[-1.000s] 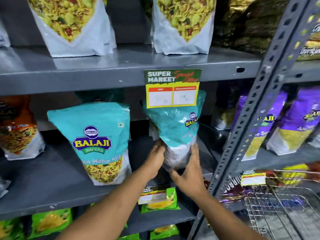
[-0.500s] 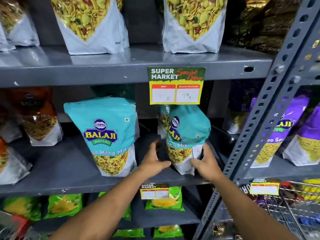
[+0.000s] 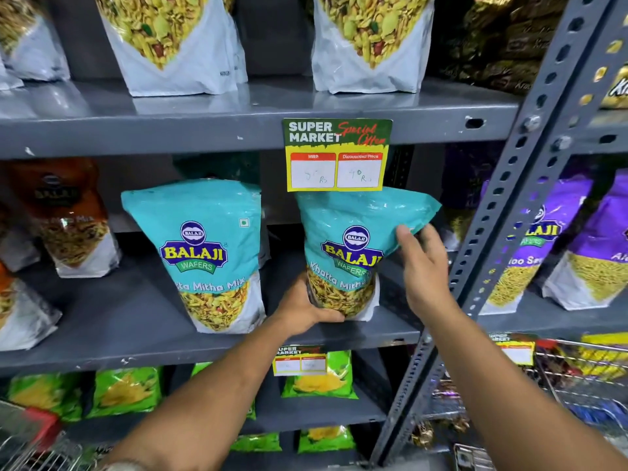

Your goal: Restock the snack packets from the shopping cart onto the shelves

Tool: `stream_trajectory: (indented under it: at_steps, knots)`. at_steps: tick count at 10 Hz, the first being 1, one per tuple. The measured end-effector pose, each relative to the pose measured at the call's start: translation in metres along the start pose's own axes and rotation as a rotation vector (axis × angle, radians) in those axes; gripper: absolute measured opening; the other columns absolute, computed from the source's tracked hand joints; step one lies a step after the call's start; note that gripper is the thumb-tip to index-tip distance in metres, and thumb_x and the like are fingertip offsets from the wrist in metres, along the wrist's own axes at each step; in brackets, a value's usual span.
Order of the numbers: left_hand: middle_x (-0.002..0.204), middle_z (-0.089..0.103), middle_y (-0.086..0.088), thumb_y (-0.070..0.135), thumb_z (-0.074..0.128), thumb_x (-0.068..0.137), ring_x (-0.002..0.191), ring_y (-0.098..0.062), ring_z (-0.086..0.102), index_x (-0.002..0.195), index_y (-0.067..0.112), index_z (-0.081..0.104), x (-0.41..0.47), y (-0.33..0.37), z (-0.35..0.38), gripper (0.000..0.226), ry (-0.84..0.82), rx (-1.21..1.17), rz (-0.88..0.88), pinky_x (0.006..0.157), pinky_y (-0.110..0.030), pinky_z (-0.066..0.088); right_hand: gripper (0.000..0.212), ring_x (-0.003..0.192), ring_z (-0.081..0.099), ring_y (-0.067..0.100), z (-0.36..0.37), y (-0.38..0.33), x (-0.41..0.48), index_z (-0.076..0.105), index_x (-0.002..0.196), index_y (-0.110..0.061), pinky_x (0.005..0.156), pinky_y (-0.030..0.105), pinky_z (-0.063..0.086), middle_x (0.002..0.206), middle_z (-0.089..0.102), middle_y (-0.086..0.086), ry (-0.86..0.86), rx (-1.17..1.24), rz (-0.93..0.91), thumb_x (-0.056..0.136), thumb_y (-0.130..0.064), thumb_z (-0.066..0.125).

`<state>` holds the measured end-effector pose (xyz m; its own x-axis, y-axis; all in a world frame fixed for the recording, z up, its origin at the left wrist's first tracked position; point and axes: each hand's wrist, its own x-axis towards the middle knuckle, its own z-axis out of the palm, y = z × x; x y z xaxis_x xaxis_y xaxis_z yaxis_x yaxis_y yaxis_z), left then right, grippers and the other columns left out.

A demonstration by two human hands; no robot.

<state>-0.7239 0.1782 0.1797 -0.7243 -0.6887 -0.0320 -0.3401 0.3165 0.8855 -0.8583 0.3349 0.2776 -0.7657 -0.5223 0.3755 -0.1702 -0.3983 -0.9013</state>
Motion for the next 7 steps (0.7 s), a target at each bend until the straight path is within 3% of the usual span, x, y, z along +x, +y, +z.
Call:
stream_trajectory:
  at_steps: [1,2,3,4,5,6,7]
  knots:
    - [0.103,0.064,0.025,0.045,0.092,0.029,0.099,0.000,0.061,0.110,0.039,0.049,-0.002,0.004,-0.002,0.091,-0.004,0.027,0.005,0.083,-0.013,0.046,0.012,0.091,0.067,0.007,0.006,-0.010,0.007,0.068,0.091,-0.031,0.081,0.032,0.055,0.096,0.072,-0.011,0.067,-0.107,0.005,0.089,-0.030,0.057]
    - [0.102,0.062,0.025,0.043,0.092,0.032,0.097,0.000,0.060,0.112,0.042,0.044,-0.006,0.010,-0.001,0.093,-0.051,0.049,-0.020,0.073,0.001,0.041,0.018,0.082,0.065,0.015,0.019,-0.016,0.017,0.066,0.079,-0.029,0.076,0.044,0.055,0.086,0.070,-0.006,0.200,-0.106,-0.019,0.092,-0.029,0.053]
    - [0.101,0.061,0.027,0.036,0.095,0.036,0.101,-0.004,0.061,0.112,0.043,0.043,-0.007,0.011,0.002,0.092,-0.053,0.014,-0.016,0.070,0.003,0.040,0.022,0.078,0.061,0.017,0.027,-0.018,0.020,0.061,0.073,-0.027,0.072,0.044,0.052,0.081,0.066,-0.002,0.269,-0.056,-0.013,0.092,-0.031,0.051]
    - [0.110,0.064,0.018,0.035,0.095,0.035,0.109,-0.011,0.061,0.116,0.038,0.043,-0.011,0.015,0.004,0.097,-0.054,-0.003,-0.043,0.089,-0.018,0.048,0.019,0.074,0.061,0.009,0.027,-0.017,0.023,0.058,0.077,-0.027,0.072,0.036,0.050,0.081,0.066,-0.005,0.250,-0.027,-0.011,0.092,-0.032,0.049]
    - [0.125,0.064,0.009,0.047,0.092,0.029,0.116,-0.015,0.060,0.126,0.031,0.042,-0.015,0.018,0.001,0.111,-0.078,0.038,-0.056,0.101,-0.037,0.049,0.013,0.087,0.067,0.005,0.021,-0.015,0.019,0.056,0.105,-0.027,0.079,0.032,0.053,0.101,0.068,-0.006,0.219,-0.029,0.026,0.094,-0.030,0.048]
    - [0.134,0.059,0.006,0.056,0.089,0.031,0.122,-0.017,0.057,0.131,0.030,0.034,-0.024,0.022,-0.001,0.117,-0.076,0.050,-0.069,0.100,-0.036,0.049,0.033,0.104,0.064,0.013,0.017,-0.015,0.010,0.046,0.127,-0.016,0.089,0.033,0.052,0.119,0.064,0.004,0.206,-0.032,0.018,0.096,-0.027,0.048]
    - [0.146,0.047,0.002,0.061,0.085,0.044,0.132,-0.019,0.047,0.142,0.023,0.023,-0.033,0.016,-0.007,0.122,-0.035,0.059,-0.077,0.100,-0.030,0.043,0.040,0.108,0.060,0.010,0.020,-0.016,-0.005,0.040,0.133,-0.010,0.092,0.029,0.049,0.128,0.058,0.011,0.223,-0.100,-0.026,0.096,-0.023,0.048]
